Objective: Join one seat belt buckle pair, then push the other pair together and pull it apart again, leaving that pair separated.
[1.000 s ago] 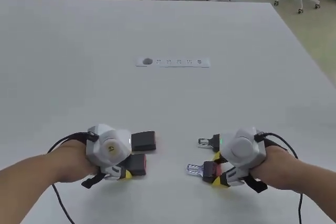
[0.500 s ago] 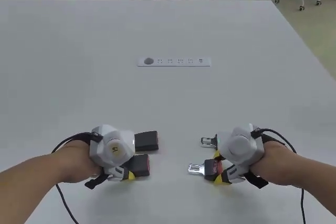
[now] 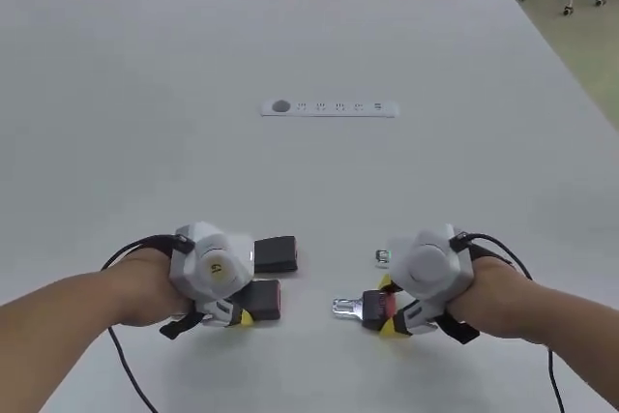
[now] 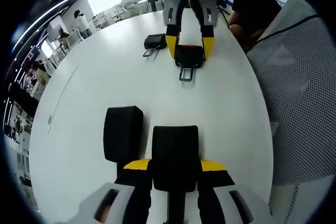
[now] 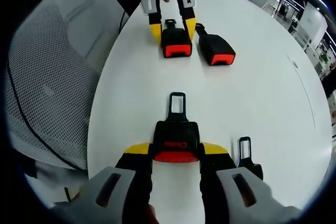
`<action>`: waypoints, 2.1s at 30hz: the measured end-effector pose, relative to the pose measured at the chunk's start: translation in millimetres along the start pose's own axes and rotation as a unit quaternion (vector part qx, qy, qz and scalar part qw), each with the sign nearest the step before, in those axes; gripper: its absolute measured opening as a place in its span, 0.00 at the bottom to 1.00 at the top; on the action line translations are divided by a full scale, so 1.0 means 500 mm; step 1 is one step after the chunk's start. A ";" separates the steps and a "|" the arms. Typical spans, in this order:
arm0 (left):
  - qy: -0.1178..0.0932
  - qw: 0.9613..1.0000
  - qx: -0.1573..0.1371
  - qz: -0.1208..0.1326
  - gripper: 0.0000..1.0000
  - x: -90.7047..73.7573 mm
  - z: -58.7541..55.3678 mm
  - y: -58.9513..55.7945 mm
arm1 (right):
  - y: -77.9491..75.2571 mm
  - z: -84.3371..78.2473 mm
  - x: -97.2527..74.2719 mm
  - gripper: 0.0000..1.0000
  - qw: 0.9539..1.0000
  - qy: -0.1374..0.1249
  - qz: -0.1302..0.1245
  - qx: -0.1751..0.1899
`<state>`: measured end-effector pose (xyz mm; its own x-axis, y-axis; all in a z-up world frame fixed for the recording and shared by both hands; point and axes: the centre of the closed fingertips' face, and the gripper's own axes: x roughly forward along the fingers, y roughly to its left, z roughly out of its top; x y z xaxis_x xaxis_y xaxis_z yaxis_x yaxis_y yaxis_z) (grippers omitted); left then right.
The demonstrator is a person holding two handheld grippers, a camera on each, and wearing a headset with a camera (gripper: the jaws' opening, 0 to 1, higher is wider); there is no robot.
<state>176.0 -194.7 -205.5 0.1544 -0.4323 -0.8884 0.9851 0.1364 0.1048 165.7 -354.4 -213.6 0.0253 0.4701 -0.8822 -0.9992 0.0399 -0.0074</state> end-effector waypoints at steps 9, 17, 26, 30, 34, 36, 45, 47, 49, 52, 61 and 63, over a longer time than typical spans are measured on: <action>-0.002 1.000 0.010 -0.004 0.34 0.001 0.002 0.000 | 0.002 0.052 0.024 0.33 1.000 -0.019 0.009 -0.008; -0.005 1.000 0.014 -0.005 0.34 0.000 0.003 -0.002 | -0.004 0.089 0.045 0.33 0.999 -0.030 0.012 -0.012; -0.003 1.000 0.016 -0.009 0.34 -0.002 0.008 -0.006 | -0.002 0.123 0.064 0.33 0.999 -0.034 0.015 -0.021; -0.004 1.000 0.015 -0.007 0.34 -0.003 0.009 -0.007 | -0.009 0.137 0.065 0.33 0.999 -0.041 0.013 -0.025; -0.001 1.000 0.014 -0.006 0.34 -0.001 0.006 -0.005 | -0.004 0.148 0.070 0.33 0.999 -0.039 0.010 -0.036; -0.001 1.000 0.015 -0.007 0.34 -0.002 0.007 -0.006 | -0.006 0.149 0.075 0.33 0.999 -0.034 0.007 -0.042; -0.003 1.000 0.016 -0.013 0.33 0.000 0.006 -0.006 | -0.008 0.150 0.071 0.33 0.999 -0.030 0.007 -0.035; -0.001 1.000 0.020 -0.012 0.33 0.001 0.006 -0.006 | -0.012 0.150 0.074 0.32 0.999 -0.027 0.011 -0.027; -0.001 1.000 0.021 -0.012 0.33 0.002 0.004 -0.005 | -0.015 0.151 0.075 0.32 0.999 -0.025 0.016 -0.028; -0.001 1.000 0.022 -0.014 0.33 0.003 0.003 -0.004 | -0.016 0.152 0.076 0.32 0.999 -0.022 0.020 -0.033; 0.001 1.000 0.015 -0.018 0.33 0.003 0.003 -0.001 | -0.018 0.157 0.077 0.31 0.999 -0.016 0.018 -0.038; -0.001 1.000 0.012 -0.020 0.33 0.005 0.002 0.001 | -0.017 0.159 0.077 0.31 0.999 -0.016 0.016 -0.039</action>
<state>176.8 -196.4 -207.2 0.1149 -0.4382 -0.8915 0.9920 0.0981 0.0797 177.7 -266.6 -210.0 -0.0078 0.4981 -0.8671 -0.9989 -0.0436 -0.0161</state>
